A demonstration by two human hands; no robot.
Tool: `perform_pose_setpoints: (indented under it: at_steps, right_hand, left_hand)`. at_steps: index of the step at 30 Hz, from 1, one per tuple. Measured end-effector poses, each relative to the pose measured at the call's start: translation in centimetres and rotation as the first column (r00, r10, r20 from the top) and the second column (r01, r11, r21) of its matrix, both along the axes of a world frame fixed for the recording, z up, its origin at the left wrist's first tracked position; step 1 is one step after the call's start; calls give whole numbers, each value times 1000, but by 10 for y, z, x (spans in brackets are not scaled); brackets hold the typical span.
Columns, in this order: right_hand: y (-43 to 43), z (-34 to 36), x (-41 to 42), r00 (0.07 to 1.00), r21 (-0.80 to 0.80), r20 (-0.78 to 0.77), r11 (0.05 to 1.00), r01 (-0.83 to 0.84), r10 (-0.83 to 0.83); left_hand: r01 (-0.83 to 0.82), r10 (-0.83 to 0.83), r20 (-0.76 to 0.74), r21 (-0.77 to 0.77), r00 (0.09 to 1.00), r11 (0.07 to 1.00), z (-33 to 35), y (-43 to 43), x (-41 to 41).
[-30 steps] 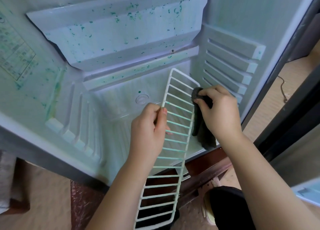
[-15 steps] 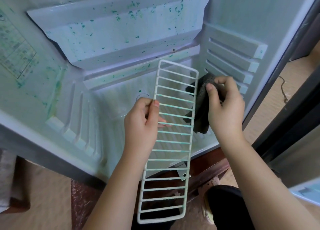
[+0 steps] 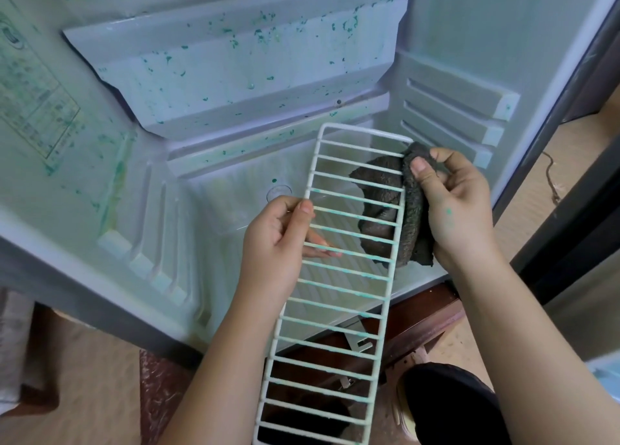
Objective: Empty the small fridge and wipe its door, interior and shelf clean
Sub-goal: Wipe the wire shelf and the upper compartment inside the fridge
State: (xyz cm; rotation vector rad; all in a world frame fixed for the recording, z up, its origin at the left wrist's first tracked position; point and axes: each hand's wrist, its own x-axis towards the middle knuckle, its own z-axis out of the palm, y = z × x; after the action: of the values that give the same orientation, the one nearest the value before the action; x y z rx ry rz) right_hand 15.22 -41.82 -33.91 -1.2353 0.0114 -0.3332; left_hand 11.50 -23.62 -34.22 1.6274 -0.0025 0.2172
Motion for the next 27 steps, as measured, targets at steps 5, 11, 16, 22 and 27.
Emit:
perform_pose_setpoints:
  at_steps: [5,11,16,22,27]
  right_hand:
    - [8,-9,-1,998,-179,-56,983,-34,24]
    - [14,-3,-1,997,-77,-67,996,35,-40]
    - [10,-15,-5,931,-403,-2,852,334,-366]
    - [31,-1,-16,812,-647,527,501,575,-252]
    - [49,-14,-9,837,-726,545,476,496,-41]
  left_hand:
    - [17,-20,27,93,999,996,-5,5,0]
    - [14,-15,10,63,1000,998,-4,7,3]
    - [-16,10,44,136,999,991,-8,13,3]
    - [-34,15,72,271,997,962,-11,14,5]
    - [-38,-13,124,396,992,917,-14,5,5]
